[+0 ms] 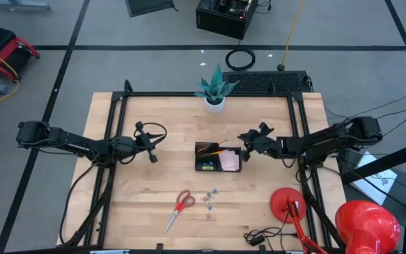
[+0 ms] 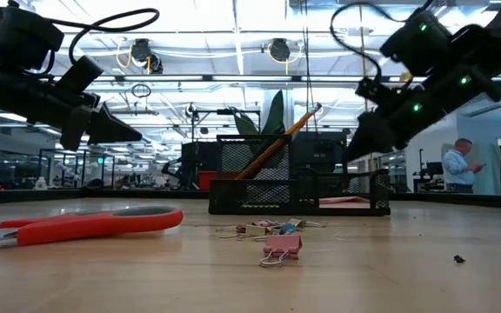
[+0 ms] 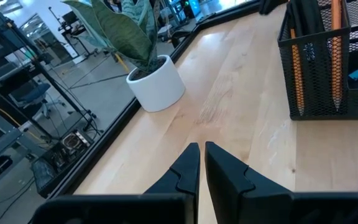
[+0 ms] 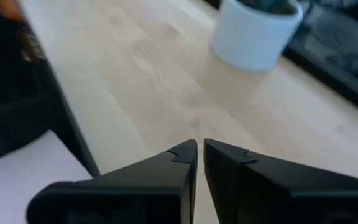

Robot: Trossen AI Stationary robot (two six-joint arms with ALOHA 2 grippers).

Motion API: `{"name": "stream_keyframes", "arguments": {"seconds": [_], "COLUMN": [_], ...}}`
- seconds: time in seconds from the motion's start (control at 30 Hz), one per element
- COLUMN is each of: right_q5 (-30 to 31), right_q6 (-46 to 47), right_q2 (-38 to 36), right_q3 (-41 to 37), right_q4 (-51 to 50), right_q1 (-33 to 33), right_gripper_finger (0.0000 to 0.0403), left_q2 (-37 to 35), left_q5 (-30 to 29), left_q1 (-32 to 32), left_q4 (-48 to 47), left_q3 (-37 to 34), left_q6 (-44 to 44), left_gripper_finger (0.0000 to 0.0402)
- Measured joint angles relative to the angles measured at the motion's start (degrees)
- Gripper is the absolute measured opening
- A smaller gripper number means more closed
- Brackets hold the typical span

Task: Pick and place office supplies into organizer
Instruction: Put the pink binder clip into the desk organizer

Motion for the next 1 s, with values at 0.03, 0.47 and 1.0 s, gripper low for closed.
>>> {"name": "stream_keyframes", "arguments": {"seconds": [0.03, 0.47, 1.0], "right_q5": [0.04, -0.07, -0.69], "right_q6": [-1.32, -12.83, -16.47], "right_q2": [-1.07, -12.43, 1.69], "right_q3": [0.00, 0.08, 13.40], "right_q4": [0.00, 4.78, 6.40], "right_q1": [0.44, 14.08, 28.93], "right_gripper_finger": [0.0026, 0.0030, 0.0206], "left_q2": [0.00, 0.00, 0.00], "left_q5": [0.00, 0.00, 0.02], "left_q1": [-0.02, 0.00, -0.02], "left_q4": [-0.01, 0.01, 0.01], "left_q3": [0.00, 0.00, 0.00], "left_q6": [0.00, -0.66, -1.63], "left_gripper_finger": [0.0031, 0.0031, 0.0031]}}
